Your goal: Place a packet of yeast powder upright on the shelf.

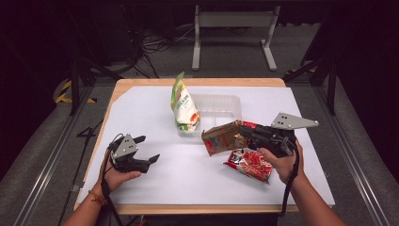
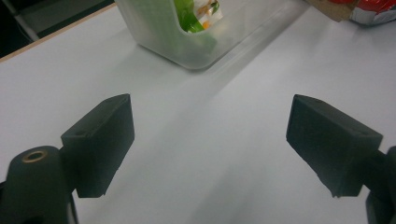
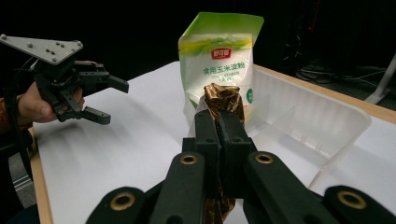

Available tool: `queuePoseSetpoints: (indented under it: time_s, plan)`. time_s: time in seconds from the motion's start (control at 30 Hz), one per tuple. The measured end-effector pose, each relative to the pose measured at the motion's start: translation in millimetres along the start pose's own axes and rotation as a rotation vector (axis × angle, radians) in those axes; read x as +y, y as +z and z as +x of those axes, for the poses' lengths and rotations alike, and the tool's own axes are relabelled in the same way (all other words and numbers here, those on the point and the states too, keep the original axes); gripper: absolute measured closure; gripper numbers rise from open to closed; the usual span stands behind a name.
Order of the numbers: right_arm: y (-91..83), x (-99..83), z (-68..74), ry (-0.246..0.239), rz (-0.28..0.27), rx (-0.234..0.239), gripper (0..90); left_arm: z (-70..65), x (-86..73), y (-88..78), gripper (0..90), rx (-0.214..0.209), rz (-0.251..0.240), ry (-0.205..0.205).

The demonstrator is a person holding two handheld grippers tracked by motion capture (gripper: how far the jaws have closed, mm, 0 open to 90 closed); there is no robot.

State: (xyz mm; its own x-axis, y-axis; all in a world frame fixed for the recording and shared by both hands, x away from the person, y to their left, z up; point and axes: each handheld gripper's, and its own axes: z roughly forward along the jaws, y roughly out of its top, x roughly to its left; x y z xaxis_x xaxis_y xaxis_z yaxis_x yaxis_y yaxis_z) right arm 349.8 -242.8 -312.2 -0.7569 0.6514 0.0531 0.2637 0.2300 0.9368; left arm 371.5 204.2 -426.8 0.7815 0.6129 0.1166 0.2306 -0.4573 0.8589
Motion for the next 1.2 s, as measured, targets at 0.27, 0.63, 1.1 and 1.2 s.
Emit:
queuePoseSetpoints:
  time_s: [0.27,0.63,1.1,1.2]
  plan:
    - [1.2,10.6,-8.6,0.013,-0.012,-0.038,88.3,-0.9,0.5,-1.1,15.4,0.003,-0.003,0.011]
    - [5.7,23.2,-14.6,-0.002,-0.031,-0.089,88.5,-1.9,1.1,-1.7,15.0,0.019,-0.017,0.011]
    - [21.4,43.1,-25.9,0.014,-0.039,-0.124,88.5,-6.0,0.2,3.1,13.5,0.012,0.004,0.026]
    - [25.9,45.7,-28.3,0.014,-0.035,-0.136,88.5,-6.5,0.4,3.1,13.2,0.011,0.003,0.031]
